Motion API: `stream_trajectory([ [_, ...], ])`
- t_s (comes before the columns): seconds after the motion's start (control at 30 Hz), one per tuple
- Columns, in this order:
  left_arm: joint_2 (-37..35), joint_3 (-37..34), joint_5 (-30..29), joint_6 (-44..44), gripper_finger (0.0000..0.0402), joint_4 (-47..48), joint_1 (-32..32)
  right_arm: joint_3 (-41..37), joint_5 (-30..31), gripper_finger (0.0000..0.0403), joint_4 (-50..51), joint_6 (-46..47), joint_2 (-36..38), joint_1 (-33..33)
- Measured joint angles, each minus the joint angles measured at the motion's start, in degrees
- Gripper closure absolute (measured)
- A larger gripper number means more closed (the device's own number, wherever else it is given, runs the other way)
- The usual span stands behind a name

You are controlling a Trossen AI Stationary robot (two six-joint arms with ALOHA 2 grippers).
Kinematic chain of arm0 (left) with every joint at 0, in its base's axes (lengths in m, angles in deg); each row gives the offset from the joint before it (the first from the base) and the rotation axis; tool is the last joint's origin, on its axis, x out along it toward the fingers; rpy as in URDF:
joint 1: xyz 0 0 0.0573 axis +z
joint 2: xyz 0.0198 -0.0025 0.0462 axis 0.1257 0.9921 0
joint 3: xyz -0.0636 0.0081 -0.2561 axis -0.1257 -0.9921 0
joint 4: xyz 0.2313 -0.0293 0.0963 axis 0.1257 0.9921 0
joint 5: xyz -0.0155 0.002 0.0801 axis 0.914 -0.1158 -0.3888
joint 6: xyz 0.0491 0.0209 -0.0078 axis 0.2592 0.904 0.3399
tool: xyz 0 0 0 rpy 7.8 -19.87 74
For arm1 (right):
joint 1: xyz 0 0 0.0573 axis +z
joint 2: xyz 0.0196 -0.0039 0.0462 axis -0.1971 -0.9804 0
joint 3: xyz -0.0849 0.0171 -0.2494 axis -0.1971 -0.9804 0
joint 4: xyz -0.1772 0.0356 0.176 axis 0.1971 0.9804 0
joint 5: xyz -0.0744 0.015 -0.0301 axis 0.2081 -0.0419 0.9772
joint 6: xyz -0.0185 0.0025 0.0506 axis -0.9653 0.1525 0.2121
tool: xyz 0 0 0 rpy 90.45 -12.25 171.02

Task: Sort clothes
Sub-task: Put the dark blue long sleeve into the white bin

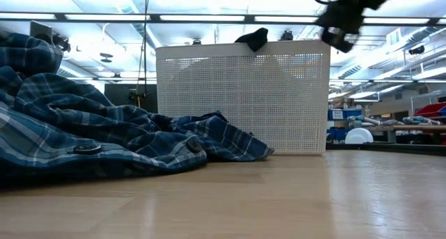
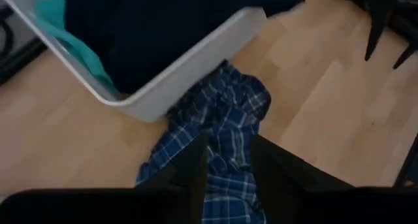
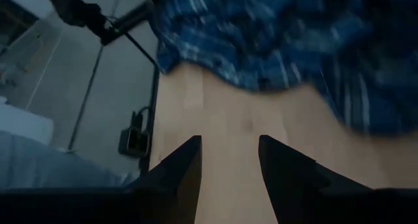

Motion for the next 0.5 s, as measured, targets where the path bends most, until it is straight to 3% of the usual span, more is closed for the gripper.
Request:
stream_trajectory([
  [0.27,-2.7,-7.3,-12.5,-6.3,0.0282,-8.3,-17.1,1.1,3.0,0.025,-24.9,-11.8,-13.3,0.2],
  [0.5,-9.8,-20.7,-18.8,-8.7,0.0282,-23.5,-26.9,11.7,3.4,0.025,-26.3,-13.5,-26.7,0.2],
])
